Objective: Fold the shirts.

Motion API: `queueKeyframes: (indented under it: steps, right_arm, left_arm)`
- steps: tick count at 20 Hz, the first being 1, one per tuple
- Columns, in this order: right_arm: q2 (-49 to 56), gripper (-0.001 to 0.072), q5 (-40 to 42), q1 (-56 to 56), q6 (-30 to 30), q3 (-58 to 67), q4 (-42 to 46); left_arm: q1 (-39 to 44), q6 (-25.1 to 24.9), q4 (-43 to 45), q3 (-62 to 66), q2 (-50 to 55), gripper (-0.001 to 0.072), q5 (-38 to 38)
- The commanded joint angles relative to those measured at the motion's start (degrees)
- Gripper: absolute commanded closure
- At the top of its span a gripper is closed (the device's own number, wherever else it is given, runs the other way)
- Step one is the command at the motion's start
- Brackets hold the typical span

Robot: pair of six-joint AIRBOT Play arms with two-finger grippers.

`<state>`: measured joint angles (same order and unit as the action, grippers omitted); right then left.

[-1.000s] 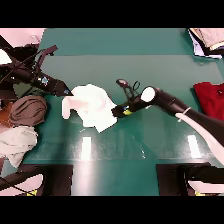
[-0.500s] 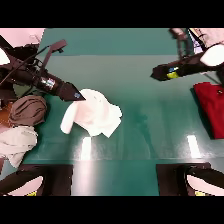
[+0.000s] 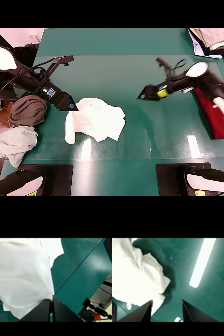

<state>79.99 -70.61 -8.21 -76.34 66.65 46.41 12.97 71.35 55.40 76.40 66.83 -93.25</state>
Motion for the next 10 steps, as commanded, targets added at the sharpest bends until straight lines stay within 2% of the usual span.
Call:
queueKeyframes:
  steps: [1,7,8,9,10]
  right_arm:
    - [6.8,0.0264,4.8,-4.5,4.9,-5.3,-9.7]
    - [16.2,0.0265,6.6,-12.8,5.9,0.4,-11.3]
    - [17.1,0.0292,6.9,-13.7,6.0,1.9,-10.8]
    - [17.5,0.0460,7.2,-14.3,6.0,3.3,-10.0]
    - [17.4,0.0697,7.5,-14.7,6.2,4.6,-8.5]
  left_arm:
    - [0.1,0.9,2.5,0.0,0.0,0.0685,2.1]
    - [0.1,1.3,2.5,0.0,0.0,0.0685,4.3]
    - [0.1,1.3,2.5,0.0,0.0,0.0685,4.3]
    - [0.1,1.3,2.5,0.0,0.0,0.0686,4.3]
    - [0.1,1.3,2.5,0.0,0.0,0.0685,4.3]
